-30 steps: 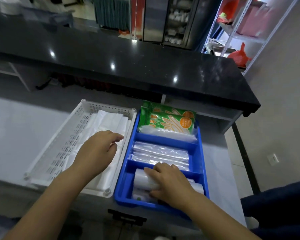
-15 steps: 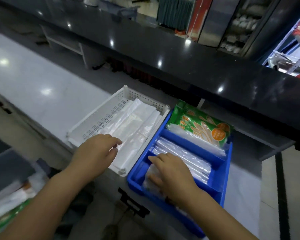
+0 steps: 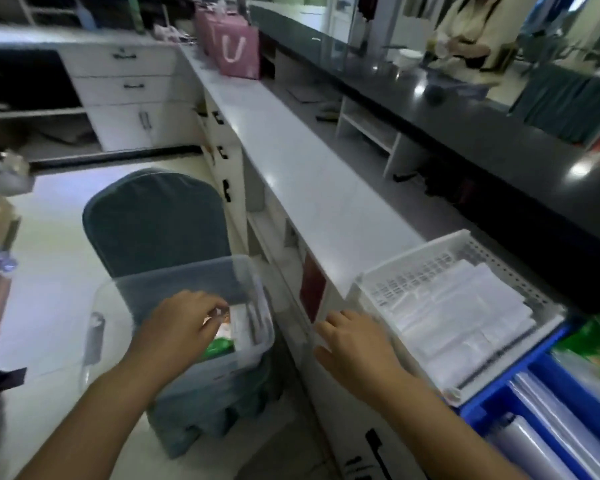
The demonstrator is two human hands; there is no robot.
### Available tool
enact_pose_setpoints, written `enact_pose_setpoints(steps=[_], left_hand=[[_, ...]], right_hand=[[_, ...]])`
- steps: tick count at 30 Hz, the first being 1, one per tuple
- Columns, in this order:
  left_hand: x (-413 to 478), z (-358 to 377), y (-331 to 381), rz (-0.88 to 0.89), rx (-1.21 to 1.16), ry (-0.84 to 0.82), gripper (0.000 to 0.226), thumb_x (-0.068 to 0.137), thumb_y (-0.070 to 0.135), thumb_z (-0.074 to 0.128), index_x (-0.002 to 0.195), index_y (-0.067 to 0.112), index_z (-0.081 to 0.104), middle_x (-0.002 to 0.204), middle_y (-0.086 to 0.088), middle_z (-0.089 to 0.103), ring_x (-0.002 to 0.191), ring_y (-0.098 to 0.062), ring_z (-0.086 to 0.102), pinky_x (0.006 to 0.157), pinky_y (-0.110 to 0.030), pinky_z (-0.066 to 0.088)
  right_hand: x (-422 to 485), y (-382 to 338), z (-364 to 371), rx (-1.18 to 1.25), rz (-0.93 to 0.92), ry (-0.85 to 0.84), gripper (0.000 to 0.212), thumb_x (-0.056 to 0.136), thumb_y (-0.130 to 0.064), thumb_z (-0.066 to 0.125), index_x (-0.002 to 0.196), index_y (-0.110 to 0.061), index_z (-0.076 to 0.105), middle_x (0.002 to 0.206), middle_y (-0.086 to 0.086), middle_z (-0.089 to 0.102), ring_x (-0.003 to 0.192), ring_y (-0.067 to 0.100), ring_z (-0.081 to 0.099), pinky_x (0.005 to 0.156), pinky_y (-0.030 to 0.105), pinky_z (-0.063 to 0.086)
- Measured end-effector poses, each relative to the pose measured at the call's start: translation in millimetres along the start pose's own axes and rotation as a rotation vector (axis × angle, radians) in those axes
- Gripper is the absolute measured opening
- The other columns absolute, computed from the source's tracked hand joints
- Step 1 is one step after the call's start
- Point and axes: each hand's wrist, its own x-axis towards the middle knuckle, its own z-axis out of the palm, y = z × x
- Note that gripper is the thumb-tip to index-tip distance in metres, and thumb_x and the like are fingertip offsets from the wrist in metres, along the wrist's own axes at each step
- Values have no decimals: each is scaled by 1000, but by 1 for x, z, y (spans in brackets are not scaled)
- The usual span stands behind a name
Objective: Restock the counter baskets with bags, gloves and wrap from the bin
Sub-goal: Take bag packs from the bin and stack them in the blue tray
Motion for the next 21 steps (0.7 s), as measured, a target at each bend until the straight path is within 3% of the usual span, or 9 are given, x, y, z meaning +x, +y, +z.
enact_pose_setpoints(steps=[4,9,21], left_hand=[[-10,-23,-100,-203,5,-5,21,86,25,58,105,27,68,107,5,69,95,-17,60,72,-29,47],[-10,-33,-197,-297,-1,-68,23,88,23,55,106,25,68,104,3,69,89,-16,60,70,-29,48],[16,15,-277,-372,-74,-257,19,89,25,56,103,26,68,96,2,70,82,-17,62,68,-31,52]], right_hand=[[66,-60,24,65,-95,-5,29,89,-35,47,101,-15,63,95,4,64,88,25,56,67,31,37],[130,-113,66,121,-80,-67,35,89,-39,49,119,-23,58,112,0,64,100,19,58,81,32,49],[221,-113,176,227,44,-366,28,90,-36,53,114,-23,60,110,-1,65,94,13,60,76,23,47]])
